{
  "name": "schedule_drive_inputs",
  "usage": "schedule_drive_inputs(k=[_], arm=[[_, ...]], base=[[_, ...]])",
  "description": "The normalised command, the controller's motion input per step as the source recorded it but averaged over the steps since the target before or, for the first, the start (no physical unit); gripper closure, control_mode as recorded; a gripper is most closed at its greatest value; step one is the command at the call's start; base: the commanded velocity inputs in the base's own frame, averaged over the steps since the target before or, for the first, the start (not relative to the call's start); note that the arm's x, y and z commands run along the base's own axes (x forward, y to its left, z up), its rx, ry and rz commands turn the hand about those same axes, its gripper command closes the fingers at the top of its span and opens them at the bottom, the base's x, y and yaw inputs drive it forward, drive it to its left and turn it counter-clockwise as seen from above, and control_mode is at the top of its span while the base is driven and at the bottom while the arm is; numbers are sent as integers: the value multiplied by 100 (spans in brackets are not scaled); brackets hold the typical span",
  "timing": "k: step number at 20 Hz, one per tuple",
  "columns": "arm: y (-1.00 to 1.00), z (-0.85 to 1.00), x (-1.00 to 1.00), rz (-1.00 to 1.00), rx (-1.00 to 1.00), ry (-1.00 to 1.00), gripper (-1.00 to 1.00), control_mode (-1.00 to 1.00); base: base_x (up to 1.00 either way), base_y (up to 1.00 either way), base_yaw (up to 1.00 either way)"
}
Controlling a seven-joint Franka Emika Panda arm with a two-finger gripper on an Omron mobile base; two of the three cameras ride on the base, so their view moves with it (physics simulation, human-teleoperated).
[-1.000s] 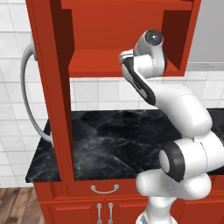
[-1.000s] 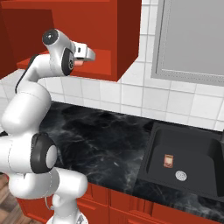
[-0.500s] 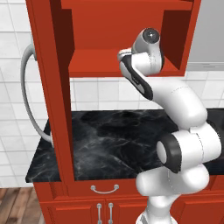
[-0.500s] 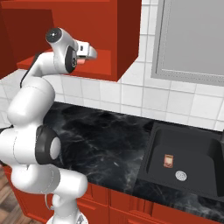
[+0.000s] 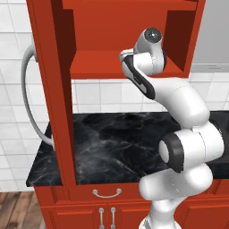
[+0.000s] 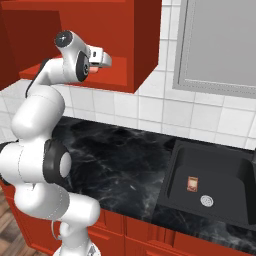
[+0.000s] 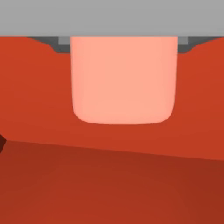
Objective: Pick up the bar soap and bar soap from the sink, and place them back in the cabinet, and close the cabinet door.
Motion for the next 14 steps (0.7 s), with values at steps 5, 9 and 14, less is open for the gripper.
schedule_drive_inputs(k=[5,9,14], arm=[[0,-1,2,0,0,0,-100,-100],[0,0,0,0,0,0,-100,-100],[0,0,0,0,0,0,-100,-100]], base=[[0,0,0],[0,0,0],[0,0,0]])
